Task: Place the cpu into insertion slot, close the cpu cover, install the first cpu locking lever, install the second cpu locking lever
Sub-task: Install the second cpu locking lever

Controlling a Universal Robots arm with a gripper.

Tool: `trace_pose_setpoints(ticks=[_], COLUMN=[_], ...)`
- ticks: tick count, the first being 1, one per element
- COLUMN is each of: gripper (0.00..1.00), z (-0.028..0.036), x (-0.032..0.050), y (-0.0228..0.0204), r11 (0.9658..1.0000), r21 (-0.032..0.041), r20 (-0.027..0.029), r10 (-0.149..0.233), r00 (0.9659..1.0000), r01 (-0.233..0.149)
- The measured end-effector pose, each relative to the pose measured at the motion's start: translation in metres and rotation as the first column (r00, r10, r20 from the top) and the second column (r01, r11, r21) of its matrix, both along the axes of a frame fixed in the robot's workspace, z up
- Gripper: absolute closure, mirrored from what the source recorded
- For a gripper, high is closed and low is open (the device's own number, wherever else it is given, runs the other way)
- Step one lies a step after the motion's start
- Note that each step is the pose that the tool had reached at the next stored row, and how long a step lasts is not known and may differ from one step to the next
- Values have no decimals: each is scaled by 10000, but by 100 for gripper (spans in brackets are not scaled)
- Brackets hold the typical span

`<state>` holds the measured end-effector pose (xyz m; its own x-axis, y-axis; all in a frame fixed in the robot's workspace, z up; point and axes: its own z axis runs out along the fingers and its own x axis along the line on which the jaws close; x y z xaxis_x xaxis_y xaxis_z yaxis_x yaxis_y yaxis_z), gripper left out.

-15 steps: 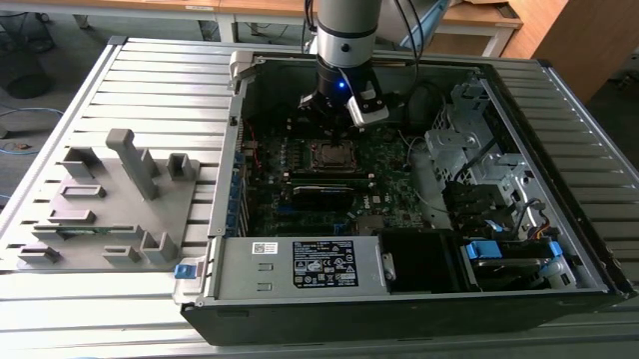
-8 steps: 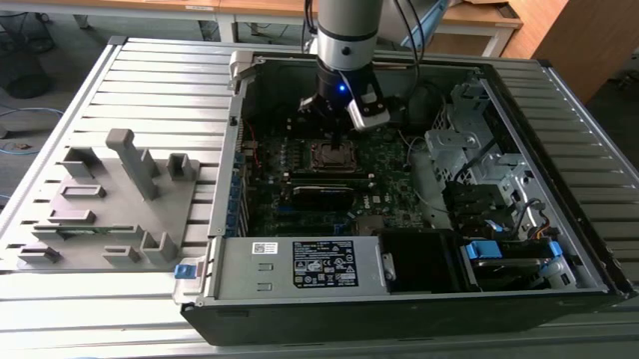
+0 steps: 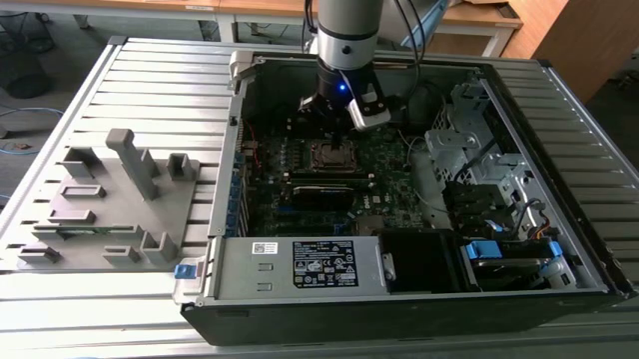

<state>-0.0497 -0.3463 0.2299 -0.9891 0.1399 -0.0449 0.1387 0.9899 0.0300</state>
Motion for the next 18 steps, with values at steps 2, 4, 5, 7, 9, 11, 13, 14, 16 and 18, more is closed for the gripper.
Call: trace_pose_setpoints(ticks=[2, 4, 5, 7, 9, 11, 13, 14, 16, 18], gripper=[89, 89, 89, 89, 89, 89, 89, 89, 89, 89], z=[17, 17, 17, 19, 19, 19, 20, 20, 30, 46], x=[0, 0, 0, 0, 0, 0, 0, 0, -1, 0], y=[0, 0, 0, -1, -6, -9, -11, -11, -12, -11], r11=[10000, 10000, 10000, 10000, 10000, 10000, 10000, 10000, 10000, 10000], r21=[1, 3, 4, 1, 0, 2, 1, 0, -1, 0], r20=[1, 2, 2, 0, -1, 1, 0, 0, -1, 0], r10=[0, 0, 0, 1, 1, 0, 0, 0, 0, 0], r00=[10000, 10000, 10000, 10000, 10000, 10000, 10000, 10000, 10000, 10000], r01=[0, 0, 0, -1, -1, 0, 0, 0, 0, 0])
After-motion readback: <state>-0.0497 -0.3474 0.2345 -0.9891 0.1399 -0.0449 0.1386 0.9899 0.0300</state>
